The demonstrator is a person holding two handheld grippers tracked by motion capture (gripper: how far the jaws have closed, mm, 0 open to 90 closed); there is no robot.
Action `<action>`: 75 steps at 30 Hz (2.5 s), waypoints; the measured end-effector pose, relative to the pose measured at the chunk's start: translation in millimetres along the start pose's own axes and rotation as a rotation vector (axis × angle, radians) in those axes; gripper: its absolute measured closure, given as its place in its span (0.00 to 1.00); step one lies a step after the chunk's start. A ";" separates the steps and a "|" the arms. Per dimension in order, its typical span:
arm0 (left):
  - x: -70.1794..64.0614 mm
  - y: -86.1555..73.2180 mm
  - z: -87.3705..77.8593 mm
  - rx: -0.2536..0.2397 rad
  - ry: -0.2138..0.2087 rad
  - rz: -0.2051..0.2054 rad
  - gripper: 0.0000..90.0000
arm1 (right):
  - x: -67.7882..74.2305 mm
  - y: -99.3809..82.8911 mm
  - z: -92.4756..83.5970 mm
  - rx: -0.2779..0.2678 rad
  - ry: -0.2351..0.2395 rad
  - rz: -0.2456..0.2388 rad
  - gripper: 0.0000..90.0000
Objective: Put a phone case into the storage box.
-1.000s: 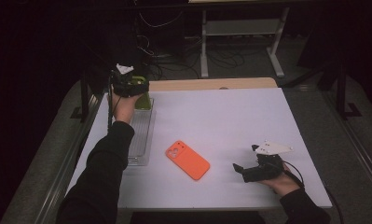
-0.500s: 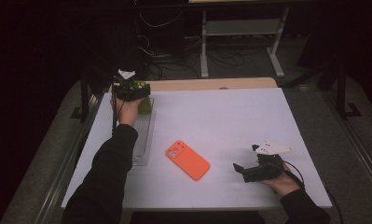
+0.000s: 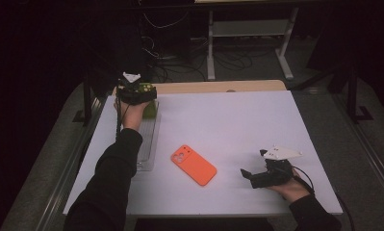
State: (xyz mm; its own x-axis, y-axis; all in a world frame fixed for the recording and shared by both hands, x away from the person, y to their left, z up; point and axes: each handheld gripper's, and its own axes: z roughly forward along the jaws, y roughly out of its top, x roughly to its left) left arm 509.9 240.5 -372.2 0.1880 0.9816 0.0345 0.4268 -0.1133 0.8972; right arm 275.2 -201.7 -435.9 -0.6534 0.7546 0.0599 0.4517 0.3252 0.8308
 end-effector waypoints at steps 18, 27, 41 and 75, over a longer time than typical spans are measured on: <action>7.0 3.2 -46.7 0.035 -0.123 0.015 0.00 | 0.7 0.9 -2.0 -0.001 -0.010 -0.006 0.00; -13.4 2.8 -87.4 0.027 -0.242 0.101 0.00 | 3.3 3.5 0.8 0.008 -0.003 -0.009 0.00; -61.5 -11.7 -126.2 0.042 -0.515 0.221 0.00 | 1.7 4.3 1.7 0.004 -0.009 -0.008 0.00; -80.2 -90.0 -163.7 0.081 -0.779 0.316 0.00 | 1.3 17.9 5.8 0.071 0.019 0.044 0.00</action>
State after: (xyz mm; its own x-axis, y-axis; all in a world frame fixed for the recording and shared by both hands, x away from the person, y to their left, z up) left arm 311.6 197.2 -383.7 0.8527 0.5188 -0.0617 0.3083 -0.4043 0.8611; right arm 286.0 -191.7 -424.2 -0.6434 0.7580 0.1066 0.5218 0.3325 0.7856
